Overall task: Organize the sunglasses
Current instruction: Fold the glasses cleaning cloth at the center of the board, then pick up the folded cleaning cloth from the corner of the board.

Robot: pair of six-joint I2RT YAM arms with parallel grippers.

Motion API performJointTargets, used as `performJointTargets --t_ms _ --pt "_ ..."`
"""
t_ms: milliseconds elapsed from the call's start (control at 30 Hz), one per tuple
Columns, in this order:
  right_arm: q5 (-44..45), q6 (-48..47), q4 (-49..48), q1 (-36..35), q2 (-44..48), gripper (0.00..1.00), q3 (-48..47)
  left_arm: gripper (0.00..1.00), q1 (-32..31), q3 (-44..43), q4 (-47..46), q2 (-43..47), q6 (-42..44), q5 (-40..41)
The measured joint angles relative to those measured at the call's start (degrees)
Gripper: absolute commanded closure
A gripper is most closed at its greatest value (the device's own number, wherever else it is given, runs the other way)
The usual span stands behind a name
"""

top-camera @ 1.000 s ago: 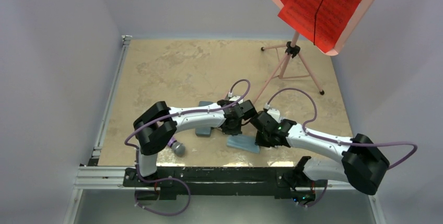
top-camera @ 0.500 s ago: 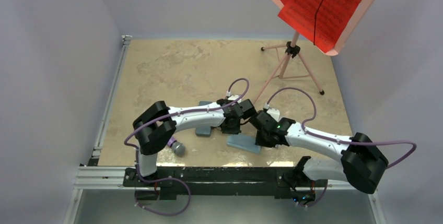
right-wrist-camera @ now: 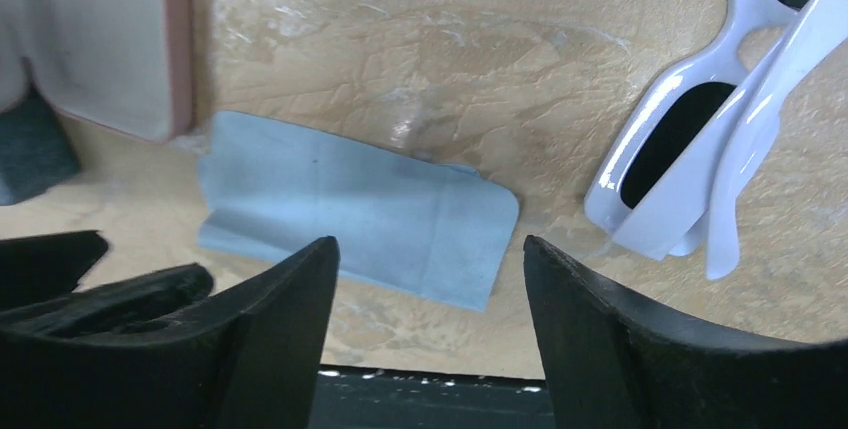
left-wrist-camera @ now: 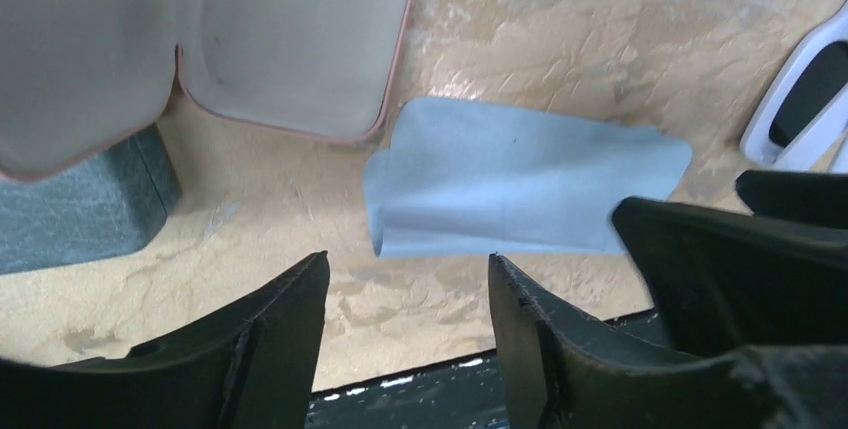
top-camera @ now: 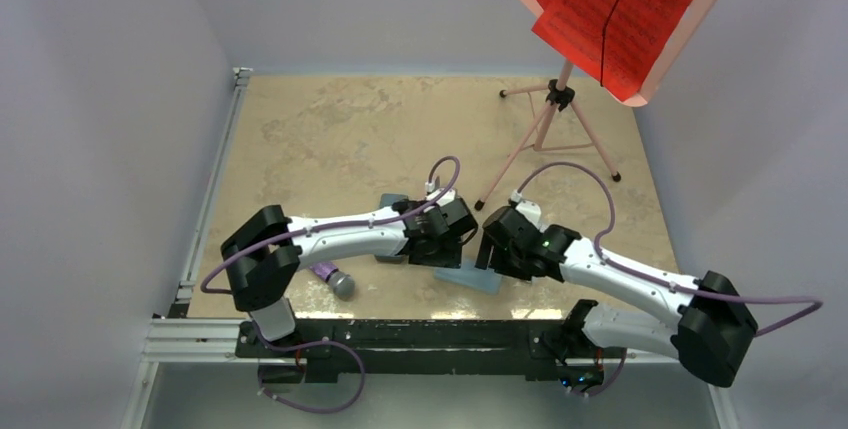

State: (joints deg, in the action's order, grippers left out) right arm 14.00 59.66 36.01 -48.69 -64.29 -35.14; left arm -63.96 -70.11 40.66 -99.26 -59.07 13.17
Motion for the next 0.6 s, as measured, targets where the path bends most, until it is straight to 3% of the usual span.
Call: performJointTargets --t_ms 167,367,467,600 --pt "-1.14 2.27 -0.92 0.00 6.69 0.21 2.75 0.34 -0.37 4.09 -1.88 2.10 -1.49 -1.20" --pt "-2.21 5.20 -1.03 0.00 11.63 0.21 7.76 0.43 -0.31 5.62 -5.16 1.51 -6.03 -0.96" --pt "-2.97 6.51 -1.64 0.00 12.35 0.21 8.61 0.56 -0.31 5.62 -5.95 0.33 -9.07 0.15" --pt "-3.23 7.61 -2.45 0.00 12.61 0.22 9.20 0.57 -0.31 5.62 -5.70 -1.66 -12.63 2.01"
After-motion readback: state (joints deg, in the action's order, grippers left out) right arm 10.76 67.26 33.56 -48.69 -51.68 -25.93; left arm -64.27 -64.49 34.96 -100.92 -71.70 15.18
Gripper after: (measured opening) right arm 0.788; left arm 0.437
